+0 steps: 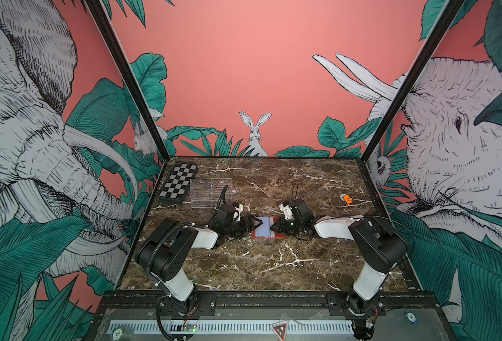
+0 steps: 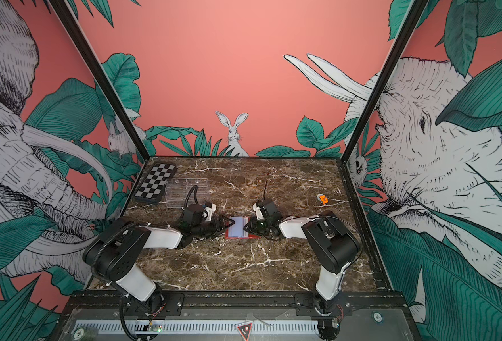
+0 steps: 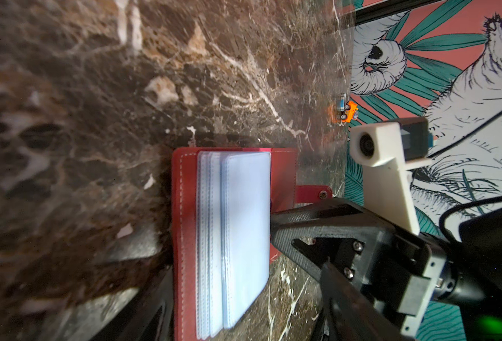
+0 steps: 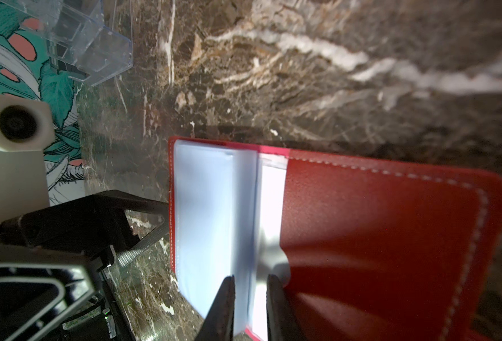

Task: Take the credit cards out of the card holder
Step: Flip over the card slot in the card holder.

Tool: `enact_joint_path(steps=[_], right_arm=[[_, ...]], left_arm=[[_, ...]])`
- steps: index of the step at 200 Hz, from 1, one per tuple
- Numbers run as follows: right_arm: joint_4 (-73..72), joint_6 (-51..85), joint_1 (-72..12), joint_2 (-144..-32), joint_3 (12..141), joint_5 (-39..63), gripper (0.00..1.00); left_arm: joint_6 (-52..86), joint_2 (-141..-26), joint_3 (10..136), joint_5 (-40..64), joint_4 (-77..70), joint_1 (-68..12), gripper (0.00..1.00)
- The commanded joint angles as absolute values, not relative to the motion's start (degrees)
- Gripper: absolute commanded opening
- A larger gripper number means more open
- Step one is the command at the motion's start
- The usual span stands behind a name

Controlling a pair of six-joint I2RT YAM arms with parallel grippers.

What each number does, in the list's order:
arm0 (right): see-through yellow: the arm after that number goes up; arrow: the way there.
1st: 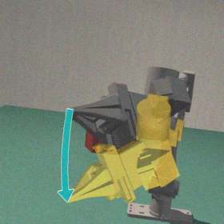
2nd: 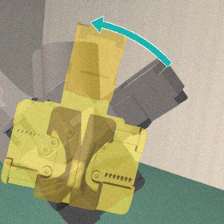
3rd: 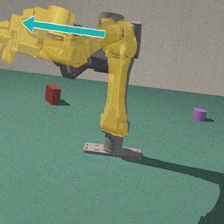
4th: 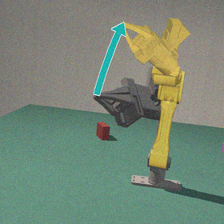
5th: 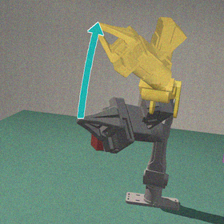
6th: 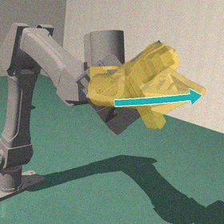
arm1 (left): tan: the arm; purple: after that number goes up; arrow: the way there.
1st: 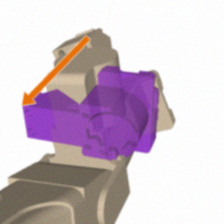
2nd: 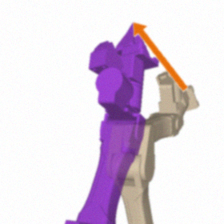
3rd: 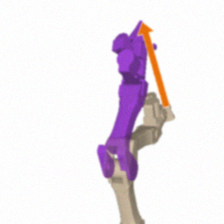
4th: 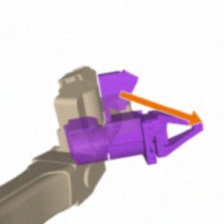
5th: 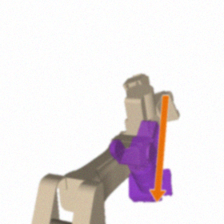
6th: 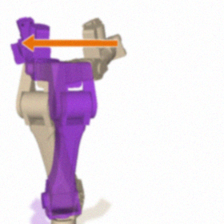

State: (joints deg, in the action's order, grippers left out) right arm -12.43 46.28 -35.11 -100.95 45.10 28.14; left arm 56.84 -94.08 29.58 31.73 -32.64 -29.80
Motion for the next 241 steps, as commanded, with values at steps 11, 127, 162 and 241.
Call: enact_joint_path(steps=[11, 127, 162, 241], right_arm=[[-13.53, 45.92, -35.09, -102.47, 43.78, 27.1, 0.21], [-13.71, 45.05, -35.16, -102.39, 43.08, 27.2, 0.21], [-13.97, 45.12, -35.16, -102.45, 42.85, 27.5, 0.21], [-13.91, 44.74, -35.16, -101.55, 42.9, 28.07, 0.21]], left_arm=[[58.36, -94.52, 27.44, 33.55, -37.72, -29.62, 0.75], [54.95, -93.69, 25.8, 32.02, -40.93, -29.62, 0.26], [54.15, -93.76, 26.02, 32.02, -40.3, -29.62, 0.17], [52.36, -93.85, 26.63, 33.01, -38.79, -29.6, 0.0]])
